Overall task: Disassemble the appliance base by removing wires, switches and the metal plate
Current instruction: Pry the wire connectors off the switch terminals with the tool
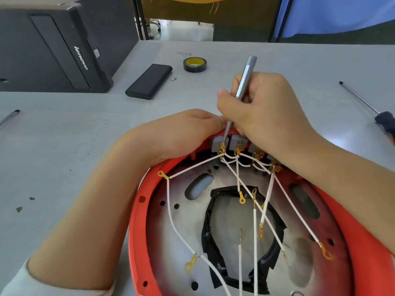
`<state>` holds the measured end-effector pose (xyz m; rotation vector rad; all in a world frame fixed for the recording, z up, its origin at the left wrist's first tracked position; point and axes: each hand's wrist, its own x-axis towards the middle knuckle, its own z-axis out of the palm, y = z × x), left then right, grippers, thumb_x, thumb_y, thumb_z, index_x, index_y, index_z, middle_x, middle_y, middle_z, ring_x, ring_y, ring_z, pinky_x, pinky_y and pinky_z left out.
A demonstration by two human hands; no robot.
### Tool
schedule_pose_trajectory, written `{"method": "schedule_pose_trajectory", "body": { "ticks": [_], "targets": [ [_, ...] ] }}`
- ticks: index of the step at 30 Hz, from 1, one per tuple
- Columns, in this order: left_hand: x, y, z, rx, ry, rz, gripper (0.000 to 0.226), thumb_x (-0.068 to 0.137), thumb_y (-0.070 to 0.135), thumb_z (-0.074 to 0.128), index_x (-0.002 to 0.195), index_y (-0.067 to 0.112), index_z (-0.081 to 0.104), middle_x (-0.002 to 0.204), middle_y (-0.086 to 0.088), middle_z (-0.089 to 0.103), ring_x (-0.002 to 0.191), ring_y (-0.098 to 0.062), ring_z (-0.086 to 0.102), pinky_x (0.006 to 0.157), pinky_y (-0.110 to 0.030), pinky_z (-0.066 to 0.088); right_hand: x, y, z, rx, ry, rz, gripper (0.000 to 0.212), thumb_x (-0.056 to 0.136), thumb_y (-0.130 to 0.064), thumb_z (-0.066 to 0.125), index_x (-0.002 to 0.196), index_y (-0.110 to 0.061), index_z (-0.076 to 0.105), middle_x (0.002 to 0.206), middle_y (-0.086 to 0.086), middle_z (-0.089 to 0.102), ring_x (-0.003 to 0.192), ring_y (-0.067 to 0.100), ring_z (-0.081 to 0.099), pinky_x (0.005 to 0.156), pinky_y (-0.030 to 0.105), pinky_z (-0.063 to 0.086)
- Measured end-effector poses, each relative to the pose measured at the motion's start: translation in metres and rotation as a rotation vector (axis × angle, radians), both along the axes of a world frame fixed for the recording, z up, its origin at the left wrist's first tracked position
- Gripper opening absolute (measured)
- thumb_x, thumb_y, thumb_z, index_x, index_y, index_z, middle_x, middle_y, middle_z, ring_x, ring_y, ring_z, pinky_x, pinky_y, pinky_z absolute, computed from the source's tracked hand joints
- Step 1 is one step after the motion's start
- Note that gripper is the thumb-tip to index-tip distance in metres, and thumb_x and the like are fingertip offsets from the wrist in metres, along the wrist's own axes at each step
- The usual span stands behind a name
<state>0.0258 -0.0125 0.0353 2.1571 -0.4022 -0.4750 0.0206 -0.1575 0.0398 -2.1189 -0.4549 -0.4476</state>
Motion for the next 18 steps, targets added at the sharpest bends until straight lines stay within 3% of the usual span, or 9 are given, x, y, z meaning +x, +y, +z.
{"method": "schedule_pose_trajectory", "body": {
  "ticks": [4,10,13,15,18],
  "targets": [
    [-0.001,0.000,-0.001,-0.014,-0.015,0.001,0.037,0.099,0.039,0.039,0.094,0.021,0.071,0.101,-0.002,0.071,0.103,-0.023,0.062,0.098,-0.045,0.045,-0.004,0.000,0.000,-0.006,-0.075,0.025,0.036,0.093,-0.014,0.053,0.060,-0.015,0.040,0.051,0.008,0.045,0.053,0.022,0.052,0.049,0.027,0.043],
    [0.000,0.001,-0.001,-0.005,-0.037,-0.020,0.034,0.099,0.030,0.038,0.087,0.024,0.068,0.099,-0.004,0.069,0.102,-0.025,0.059,0.095,-0.043,0.047,-0.004,0.002,-0.003,-0.078,-0.110,0.052,0.038,0.096,-0.021,0.049,0.061,-0.023,0.034,0.050,-0.009,0.036,0.052,0.014,0.046,0.049,0.022,0.037],
    [0.000,0.000,-0.001,-0.003,-0.058,-0.022,0.038,0.099,0.028,0.037,0.080,0.031,0.069,0.090,0.007,0.070,0.093,-0.013,0.062,0.085,-0.024,0.048,-0.001,0.004,-0.004,-0.093,-0.067,0.029,0.038,0.096,-0.024,0.048,0.061,-0.025,0.033,0.050,-0.008,0.036,0.051,0.011,0.043,0.050,0.024,0.035],
    [0.000,0.000,0.000,-0.021,-0.049,-0.028,0.044,0.099,0.024,0.036,0.075,0.040,0.069,0.088,0.010,0.068,0.087,-0.010,0.061,0.076,-0.021,0.049,0.003,0.005,-0.002,-0.104,-0.002,0.005,0.041,0.095,-0.025,0.050,0.058,-0.023,0.033,0.049,-0.006,0.036,0.047,0.009,0.039,0.049,0.024,0.033],
    [-0.002,-0.001,0.001,-0.067,-0.023,-0.026,0.044,0.098,0.018,0.037,0.073,0.030,0.070,0.078,0.012,0.070,0.074,-0.002,0.062,0.068,-0.010,0.046,0.009,0.006,0.000,-0.119,0.060,-0.012,0.044,0.091,-0.024,0.055,0.054,-0.018,0.033,0.047,-0.005,0.033,0.042,0.008,0.036,0.046,0.023,0.030]
  ]
}}
